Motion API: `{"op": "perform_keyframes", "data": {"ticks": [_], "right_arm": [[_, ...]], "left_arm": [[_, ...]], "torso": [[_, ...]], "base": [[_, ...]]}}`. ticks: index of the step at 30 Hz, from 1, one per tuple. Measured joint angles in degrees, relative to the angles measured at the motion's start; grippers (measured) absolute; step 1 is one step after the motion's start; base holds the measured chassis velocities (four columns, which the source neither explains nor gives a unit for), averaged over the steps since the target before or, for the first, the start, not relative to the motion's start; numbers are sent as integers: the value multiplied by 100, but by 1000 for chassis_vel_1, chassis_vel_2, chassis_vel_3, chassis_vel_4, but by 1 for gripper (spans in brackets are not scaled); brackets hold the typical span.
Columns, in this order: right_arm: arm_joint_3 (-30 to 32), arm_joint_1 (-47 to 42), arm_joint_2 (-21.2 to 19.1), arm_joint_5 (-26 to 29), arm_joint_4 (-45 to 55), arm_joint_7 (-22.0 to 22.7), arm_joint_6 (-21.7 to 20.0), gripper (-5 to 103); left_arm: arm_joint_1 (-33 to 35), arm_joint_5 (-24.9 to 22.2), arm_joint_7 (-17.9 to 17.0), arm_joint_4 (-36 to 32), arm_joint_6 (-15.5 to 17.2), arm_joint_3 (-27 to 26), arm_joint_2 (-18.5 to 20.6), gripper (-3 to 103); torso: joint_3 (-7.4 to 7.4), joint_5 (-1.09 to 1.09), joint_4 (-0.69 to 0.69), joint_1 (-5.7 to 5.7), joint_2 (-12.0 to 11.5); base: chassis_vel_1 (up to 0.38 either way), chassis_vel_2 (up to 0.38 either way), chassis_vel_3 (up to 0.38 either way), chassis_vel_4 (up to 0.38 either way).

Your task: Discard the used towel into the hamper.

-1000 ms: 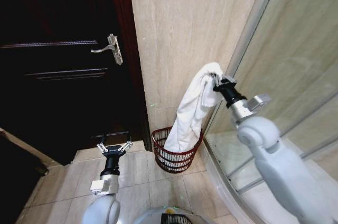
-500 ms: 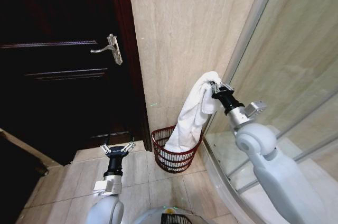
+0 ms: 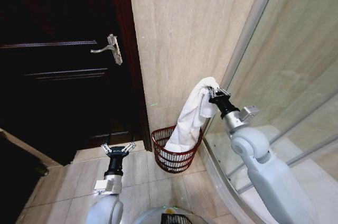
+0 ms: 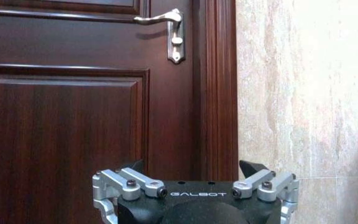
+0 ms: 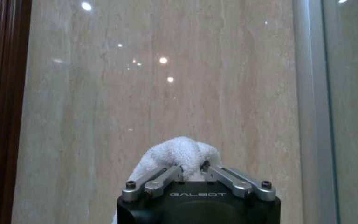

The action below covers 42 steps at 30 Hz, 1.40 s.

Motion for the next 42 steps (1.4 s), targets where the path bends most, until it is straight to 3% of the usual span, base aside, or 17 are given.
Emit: {"op": "perform_keyframes", "data": {"ticks": [22, 32, 37, 42], "right_arm": [[127, -193, 107, -65, 8, 72, 71, 6], [270, 352, -159, 662, 384, 392, 23, 6], [152, 1148, -417, 1074, 152, 447, -58, 6], [21, 1270, -378, 1234, -97, 450, -94, 6]], "left_arm": [[-23, -71, -3, 46, 10, -5, 63, 100], [-18, -59, -3, 67, 8, 41, 34, 100], [-7, -65, -3, 37, 4, -10, 42, 100], [4, -65, -3, 15, -3, -28, 8, 100]], "torso": [[0, 0, 0, 0, 1], [0, 0, 0, 0, 1], [1, -1, 2, 0, 1], [1, 1, 1, 1, 1]], "base": [[83, 88, -81, -81], [0, 0, 0, 0], [0, 0, 0, 0], [0, 0, 0, 0]]}}
